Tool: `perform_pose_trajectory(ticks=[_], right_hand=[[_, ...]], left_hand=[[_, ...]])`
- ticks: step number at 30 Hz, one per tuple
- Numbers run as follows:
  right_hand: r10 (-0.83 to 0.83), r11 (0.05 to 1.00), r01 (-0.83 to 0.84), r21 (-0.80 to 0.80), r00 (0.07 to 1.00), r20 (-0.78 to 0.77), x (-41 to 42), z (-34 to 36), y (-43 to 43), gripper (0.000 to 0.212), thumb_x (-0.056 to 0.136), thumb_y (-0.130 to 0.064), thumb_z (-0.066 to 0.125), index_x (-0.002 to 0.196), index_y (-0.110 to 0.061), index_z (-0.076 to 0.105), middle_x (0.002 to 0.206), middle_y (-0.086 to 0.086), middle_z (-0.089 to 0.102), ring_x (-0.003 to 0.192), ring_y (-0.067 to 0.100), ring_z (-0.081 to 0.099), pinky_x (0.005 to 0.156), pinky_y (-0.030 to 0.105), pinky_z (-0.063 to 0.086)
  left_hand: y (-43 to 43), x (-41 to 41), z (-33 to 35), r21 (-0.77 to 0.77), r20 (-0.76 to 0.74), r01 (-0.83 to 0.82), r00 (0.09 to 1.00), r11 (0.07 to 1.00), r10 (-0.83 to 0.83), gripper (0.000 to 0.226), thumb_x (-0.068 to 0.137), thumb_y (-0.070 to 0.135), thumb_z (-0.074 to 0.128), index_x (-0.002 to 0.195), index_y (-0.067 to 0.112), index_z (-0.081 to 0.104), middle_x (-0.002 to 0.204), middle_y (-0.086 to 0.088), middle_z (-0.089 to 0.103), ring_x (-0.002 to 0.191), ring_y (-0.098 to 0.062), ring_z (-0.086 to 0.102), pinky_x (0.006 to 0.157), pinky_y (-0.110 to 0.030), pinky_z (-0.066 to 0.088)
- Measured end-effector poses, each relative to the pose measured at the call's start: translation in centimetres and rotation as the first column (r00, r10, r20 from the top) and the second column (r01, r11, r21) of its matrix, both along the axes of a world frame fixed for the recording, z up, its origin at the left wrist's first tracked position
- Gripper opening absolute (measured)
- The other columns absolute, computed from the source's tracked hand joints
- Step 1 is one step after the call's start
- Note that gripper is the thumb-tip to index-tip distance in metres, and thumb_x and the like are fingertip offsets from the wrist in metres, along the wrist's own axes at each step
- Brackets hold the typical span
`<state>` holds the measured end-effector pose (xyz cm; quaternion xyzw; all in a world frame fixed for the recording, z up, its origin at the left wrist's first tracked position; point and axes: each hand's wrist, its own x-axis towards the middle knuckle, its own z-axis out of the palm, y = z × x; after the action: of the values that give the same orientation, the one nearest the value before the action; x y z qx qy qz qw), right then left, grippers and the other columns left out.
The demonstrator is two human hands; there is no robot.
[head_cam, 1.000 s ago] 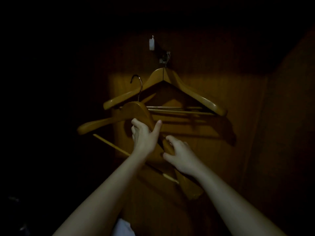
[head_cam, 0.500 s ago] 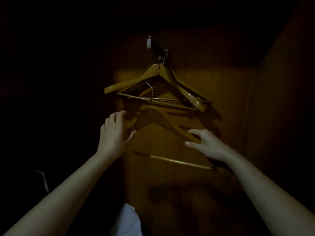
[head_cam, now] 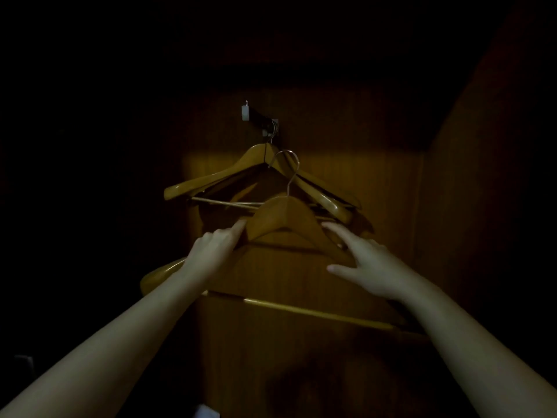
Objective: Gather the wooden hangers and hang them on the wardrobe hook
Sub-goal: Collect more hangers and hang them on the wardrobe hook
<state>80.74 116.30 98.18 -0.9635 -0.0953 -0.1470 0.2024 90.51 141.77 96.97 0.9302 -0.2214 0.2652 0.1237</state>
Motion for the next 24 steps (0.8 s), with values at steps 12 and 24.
perform_pose_trajectory(ticks=[12, 24], right_hand=[[-0.122, 0.988, 0.153, -0.032, 0.884, 0.450, 11.0, 7.8, 2.4, 0.081, 0.094, -0.022, 0.051, 0.145, -0.046, -0.007, 0.141, -0.002, 0.038, 0.118, 0.032, 0.050, 0.095, 0.048, 0.045], [-0.107, 0.988, 0.144, -0.049, 0.885, 0.453, 20.2, 11.3, 5.3, 0.083, 0.093, -0.014, 0.052, 0.147, -0.038, -0.006, 0.140, 0.003, 0.042, 0.119, 0.029, 0.049, 0.096, 0.043, 0.041]], left_hand=[[-3.0, 9.4, 9.1, -0.055, 0.099, 0.171, 0.981, 0.984, -0.165, 0.050, 0.093, 0.028, 0.051, 0.139, 0.026, 0.030, 0.123, -0.004, 0.056, 0.107, -0.022, 0.059, 0.087, -0.039, 0.053], [-0.8, 17.7, 11.9, -0.058, 0.121, 0.105, 0.988, 0.993, -0.098, 0.058, 0.095, 0.023, 0.046, 0.146, 0.026, 0.018, 0.126, -0.006, 0.053, 0.104, -0.020, 0.059, 0.082, -0.032, 0.054]])
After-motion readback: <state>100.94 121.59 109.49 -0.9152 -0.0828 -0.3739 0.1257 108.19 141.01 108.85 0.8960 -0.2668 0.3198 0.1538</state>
